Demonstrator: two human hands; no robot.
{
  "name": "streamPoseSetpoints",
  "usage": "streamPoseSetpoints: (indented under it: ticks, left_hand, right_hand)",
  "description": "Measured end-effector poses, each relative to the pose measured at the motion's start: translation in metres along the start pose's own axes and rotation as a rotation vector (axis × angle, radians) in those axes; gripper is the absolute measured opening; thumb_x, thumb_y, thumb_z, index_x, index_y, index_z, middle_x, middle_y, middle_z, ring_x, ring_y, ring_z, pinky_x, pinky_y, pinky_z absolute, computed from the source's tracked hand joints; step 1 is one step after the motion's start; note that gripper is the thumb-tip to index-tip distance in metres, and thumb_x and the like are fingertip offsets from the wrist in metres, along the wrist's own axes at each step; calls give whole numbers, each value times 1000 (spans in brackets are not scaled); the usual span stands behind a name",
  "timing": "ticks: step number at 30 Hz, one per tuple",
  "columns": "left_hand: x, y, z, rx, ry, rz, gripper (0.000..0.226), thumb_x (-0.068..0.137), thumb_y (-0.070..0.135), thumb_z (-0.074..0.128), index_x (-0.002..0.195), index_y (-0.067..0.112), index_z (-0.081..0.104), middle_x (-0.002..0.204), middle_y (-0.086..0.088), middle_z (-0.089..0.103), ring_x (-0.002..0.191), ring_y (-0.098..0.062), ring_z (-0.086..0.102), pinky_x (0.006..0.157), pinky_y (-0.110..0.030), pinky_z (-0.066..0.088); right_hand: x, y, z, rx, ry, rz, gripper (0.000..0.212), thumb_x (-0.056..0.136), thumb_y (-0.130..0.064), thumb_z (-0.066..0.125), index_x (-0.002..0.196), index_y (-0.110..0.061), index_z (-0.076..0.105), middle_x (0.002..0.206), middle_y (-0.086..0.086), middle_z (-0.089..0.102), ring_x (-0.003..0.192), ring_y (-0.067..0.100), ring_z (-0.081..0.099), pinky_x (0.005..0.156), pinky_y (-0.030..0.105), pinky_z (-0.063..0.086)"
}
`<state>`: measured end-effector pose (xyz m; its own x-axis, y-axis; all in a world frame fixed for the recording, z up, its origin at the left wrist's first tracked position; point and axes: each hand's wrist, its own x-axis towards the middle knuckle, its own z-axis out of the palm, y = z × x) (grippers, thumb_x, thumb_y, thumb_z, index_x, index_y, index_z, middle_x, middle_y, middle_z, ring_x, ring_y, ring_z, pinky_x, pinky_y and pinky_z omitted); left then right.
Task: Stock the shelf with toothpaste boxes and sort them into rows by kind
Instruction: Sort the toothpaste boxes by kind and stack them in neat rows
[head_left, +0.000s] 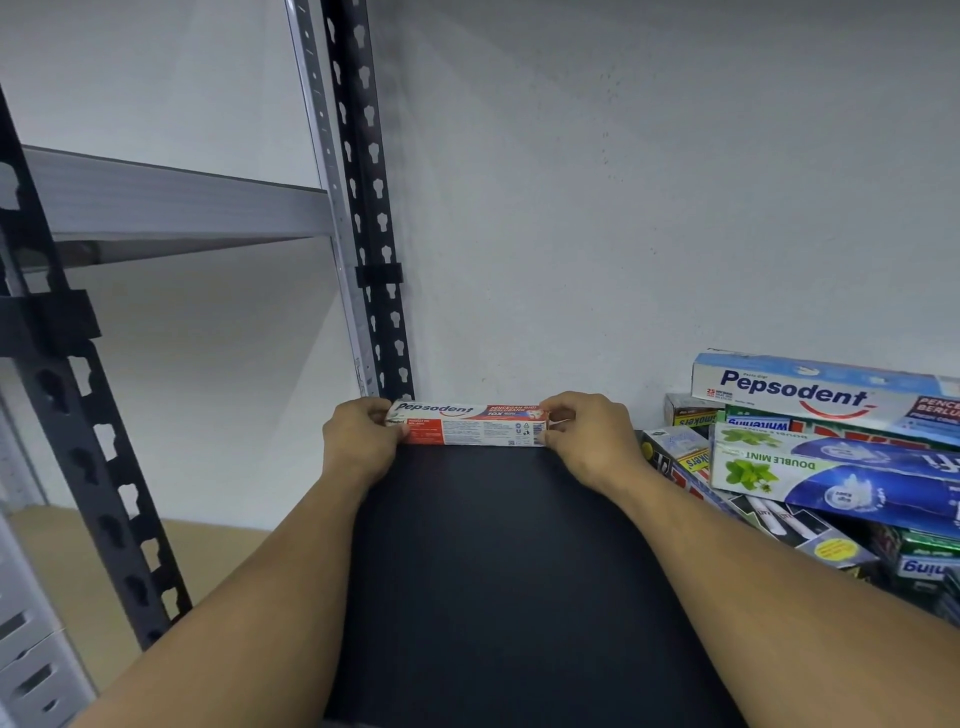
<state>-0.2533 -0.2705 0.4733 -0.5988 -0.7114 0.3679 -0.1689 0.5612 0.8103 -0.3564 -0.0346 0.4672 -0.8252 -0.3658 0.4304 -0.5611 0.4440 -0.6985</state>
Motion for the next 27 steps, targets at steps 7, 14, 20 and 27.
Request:
streamPoseSetpoints:
  ticks: [7,14,20,27]
  left_hand:
    - [-9,7,-2,11,75,58,55,86,4,73,137,6,54,128,-14,64,111,-26,61,100,-34,46]
    - [-48,33,13,64,62,267,50,86,3,61,136,5,54,135,-17,50,120,-30,54,104,-32,40]
    - [-101,72,32,29,-114,478,43,92,18,65,134,16,56,134,-1,53,118,-13,54,103,-27,40]
    - [-176,118,66,-3,-414,779,49,90,47,68,136,35,55,143,20,45,133,7,37,111,-13,29]
  right_hand:
    - [-6,-8,-4,8,-22,-9,47,87,-16,75,132,-20,62,129,4,64,109,16,63,92,20,46]
    - [-30,-43,-52,-15,35,-121,49,90,-26,72,138,-24,57,141,0,56,127,17,53,105,27,41]
    - [-74,-43,-129,-151,84,-223,36,91,-32,69,126,-31,65,126,-6,64,119,13,56,100,29,43]
    - [-104,16,-246,-619,64,-39,38,92,-39,67,129,-36,62,133,2,59,122,28,52,101,43,43]
